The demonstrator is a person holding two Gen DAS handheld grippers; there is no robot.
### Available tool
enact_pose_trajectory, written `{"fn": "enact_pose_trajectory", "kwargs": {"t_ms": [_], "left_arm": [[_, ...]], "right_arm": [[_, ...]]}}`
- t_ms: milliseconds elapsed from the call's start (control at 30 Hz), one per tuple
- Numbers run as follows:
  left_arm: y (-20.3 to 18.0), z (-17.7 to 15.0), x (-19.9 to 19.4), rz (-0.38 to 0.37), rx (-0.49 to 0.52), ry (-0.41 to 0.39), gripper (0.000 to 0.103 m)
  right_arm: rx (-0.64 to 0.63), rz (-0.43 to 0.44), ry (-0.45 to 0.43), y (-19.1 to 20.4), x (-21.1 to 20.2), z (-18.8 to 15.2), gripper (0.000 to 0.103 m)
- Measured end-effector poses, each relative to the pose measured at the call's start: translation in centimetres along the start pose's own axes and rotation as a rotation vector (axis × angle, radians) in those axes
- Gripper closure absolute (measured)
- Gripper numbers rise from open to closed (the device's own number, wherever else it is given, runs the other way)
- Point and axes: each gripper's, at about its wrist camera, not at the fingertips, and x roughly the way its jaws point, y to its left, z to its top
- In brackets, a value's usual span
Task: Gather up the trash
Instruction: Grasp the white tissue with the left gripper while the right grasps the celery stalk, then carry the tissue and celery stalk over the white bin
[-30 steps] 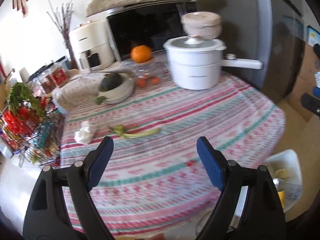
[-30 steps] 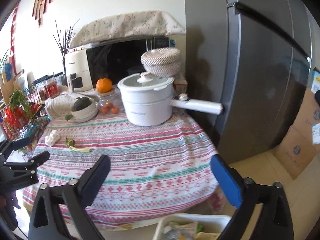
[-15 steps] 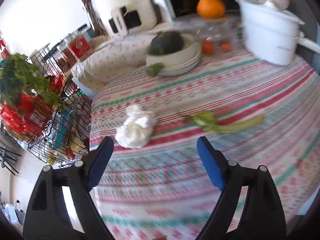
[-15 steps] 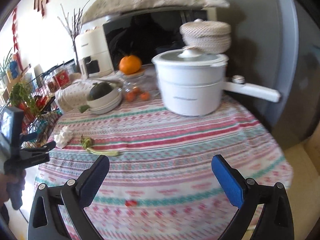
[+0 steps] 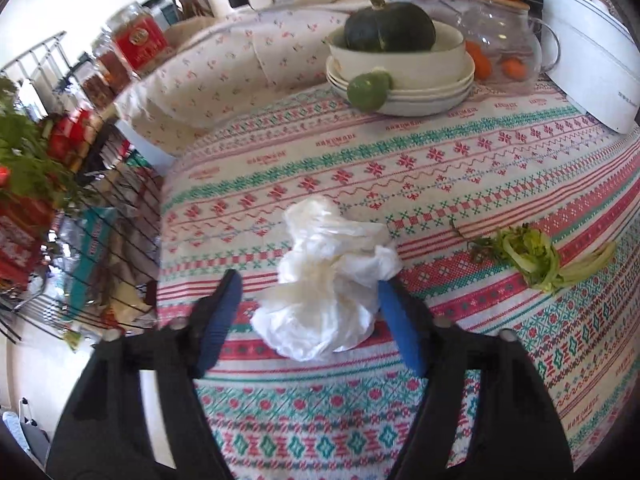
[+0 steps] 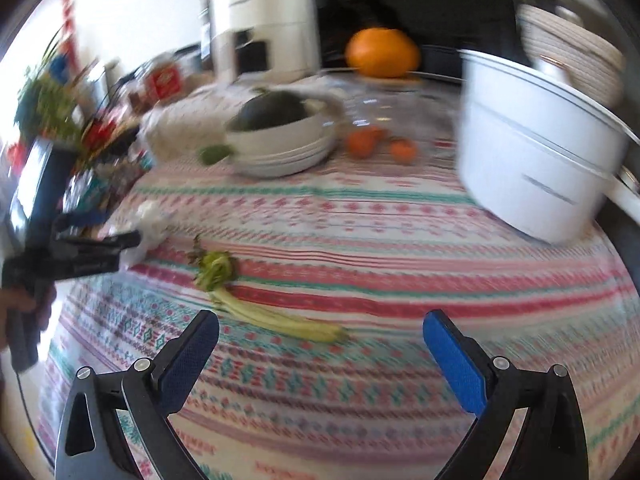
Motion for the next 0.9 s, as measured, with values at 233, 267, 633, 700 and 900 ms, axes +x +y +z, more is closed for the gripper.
{"fn": "enact_pose_trajectory", "kwargs": {"t_ms": [233, 267, 633, 700, 900], "left_arm": [[-0.3, 0.4, 1.3, -0.030, 0.019, 0.012, 0.064], [-0.2, 0.4, 1.4, -0.031, 0.018, 0.011, 0.065], [-0.1, 0.3, 0.1, -0.006, -0.019, -0.012, 0.081], [-0.3, 0.2, -0.8, -0.004, -0.032, -0.025, 0.082], [-1.6, 0.0, -5.1, -0.011, -0.050, -0.082, 0.083]], "right_arm": [[-0.154, 0.056, 0.051, 3.6, 4.0, 1.1, 0.002], [-0.166, 0.062, 0.062, 3.9, 4.5, 1.2, 0.003], [-0.273, 0.116, 0.183, 5.8, 8.3, 1.4, 0.044], [-0.276, 0.137, 0.174, 6.0, 8.5, 1.5, 0.064], [-0.243, 0.167, 0.176, 5.9, 7.3, 1.9, 0.094]]}}
